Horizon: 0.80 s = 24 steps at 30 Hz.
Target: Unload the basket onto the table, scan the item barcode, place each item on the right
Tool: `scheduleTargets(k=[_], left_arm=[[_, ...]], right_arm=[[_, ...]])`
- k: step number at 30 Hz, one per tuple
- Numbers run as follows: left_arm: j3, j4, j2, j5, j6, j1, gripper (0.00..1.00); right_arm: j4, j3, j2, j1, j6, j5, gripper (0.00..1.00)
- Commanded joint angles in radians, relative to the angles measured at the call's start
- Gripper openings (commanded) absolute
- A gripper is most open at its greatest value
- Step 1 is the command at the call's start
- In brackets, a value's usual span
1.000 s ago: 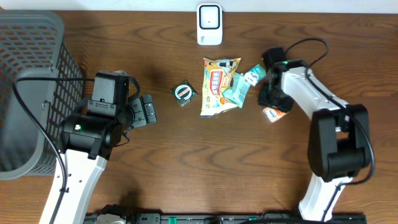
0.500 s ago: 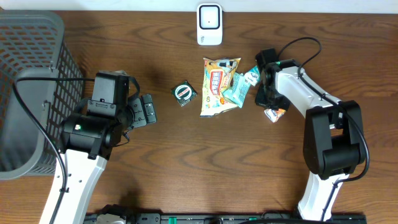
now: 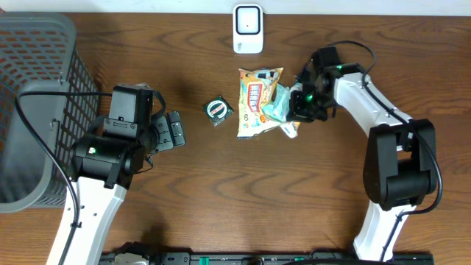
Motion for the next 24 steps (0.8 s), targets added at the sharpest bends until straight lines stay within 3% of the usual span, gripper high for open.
scheduleTargets(k=[1, 12, 20, 24], left_arm=[[0.009, 0.0, 0.004, 0.002, -0.009, 0.002, 0.98], [0.009, 0.0, 0.004, 0.002, -0.009, 0.002, 0.98], [0.009, 0.0, 0.004, 0.002, -0.009, 0.002, 0.97], [0.009, 0.0, 0.004, 0.002, -0.009, 0.002, 0.98]], right_arm=[[-0.007, 0.008, -0.022, -0.022, -0.108, -0.187, 0.01], [-0.011, -0.109, -0.022, -0.071, -0.304, -0.282, 0.01], [0.016, -0.177, -0.022, -0.227, -0.357, -0.454, 0.01], [-0.032, -0.18, -0.022, -0.323, -0.357, -0.379, 0.01]])
